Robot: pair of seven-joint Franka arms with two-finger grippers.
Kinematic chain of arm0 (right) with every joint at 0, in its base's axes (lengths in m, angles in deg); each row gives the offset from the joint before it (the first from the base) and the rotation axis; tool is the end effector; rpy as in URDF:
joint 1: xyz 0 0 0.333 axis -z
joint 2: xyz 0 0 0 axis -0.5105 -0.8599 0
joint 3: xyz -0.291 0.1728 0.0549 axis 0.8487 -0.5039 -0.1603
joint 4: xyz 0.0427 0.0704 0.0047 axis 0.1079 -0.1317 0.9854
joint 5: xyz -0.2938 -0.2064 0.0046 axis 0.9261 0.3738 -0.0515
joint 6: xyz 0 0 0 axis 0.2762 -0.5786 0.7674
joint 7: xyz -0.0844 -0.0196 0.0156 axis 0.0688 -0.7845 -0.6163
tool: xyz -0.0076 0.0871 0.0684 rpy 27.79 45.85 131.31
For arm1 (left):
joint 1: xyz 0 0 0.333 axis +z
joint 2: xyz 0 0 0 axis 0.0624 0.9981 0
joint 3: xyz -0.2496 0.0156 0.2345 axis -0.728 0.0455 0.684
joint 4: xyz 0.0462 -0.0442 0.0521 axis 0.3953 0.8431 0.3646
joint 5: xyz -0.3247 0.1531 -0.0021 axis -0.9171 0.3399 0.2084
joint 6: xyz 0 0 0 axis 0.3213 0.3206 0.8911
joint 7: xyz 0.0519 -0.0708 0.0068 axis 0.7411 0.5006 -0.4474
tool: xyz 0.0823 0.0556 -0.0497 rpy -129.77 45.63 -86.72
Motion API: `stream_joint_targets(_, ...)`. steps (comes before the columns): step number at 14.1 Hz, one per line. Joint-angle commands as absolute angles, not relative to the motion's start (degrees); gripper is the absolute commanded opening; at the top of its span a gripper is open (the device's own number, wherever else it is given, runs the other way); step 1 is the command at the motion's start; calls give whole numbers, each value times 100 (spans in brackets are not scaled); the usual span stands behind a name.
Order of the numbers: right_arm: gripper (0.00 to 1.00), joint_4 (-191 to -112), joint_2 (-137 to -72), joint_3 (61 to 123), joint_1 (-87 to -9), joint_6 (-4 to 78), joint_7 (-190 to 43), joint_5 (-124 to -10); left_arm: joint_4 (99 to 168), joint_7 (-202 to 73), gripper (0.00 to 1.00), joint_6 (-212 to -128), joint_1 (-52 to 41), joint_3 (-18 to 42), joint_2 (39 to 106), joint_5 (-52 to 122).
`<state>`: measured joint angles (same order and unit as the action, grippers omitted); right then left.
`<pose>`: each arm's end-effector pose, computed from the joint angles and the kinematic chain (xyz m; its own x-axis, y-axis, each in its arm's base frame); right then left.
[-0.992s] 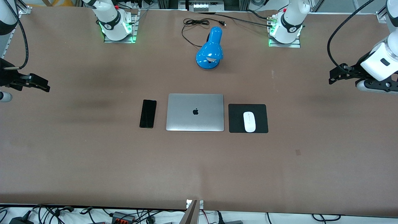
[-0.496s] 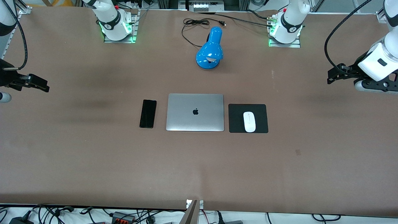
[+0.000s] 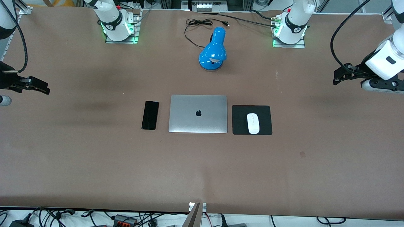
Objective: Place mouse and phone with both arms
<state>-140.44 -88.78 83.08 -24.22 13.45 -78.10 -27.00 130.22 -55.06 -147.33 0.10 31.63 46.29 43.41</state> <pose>0.5648 -0.0375 0.5920 0.9971 -0.0391 -0.0646 -0.0359 -0.9981 0.0504 0.5207 -0.0173 0.6139 0.9965 -0.0826 -0.0159 -0.0825 -0.9966 0.0072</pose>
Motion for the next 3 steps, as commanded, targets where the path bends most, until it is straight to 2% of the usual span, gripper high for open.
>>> stream_joint_targets(1,100,-13884,-8957,8236,-2367,1281,-7784,-2666,12891,-5526,100,-14636,-3,3157,4658,4394)
stream_joint_targets(3,100,-13884,-8965,8236,-2367,1290,-7766,-2674,12891,-5526,100,-14636,-3,3157,4658,4385)
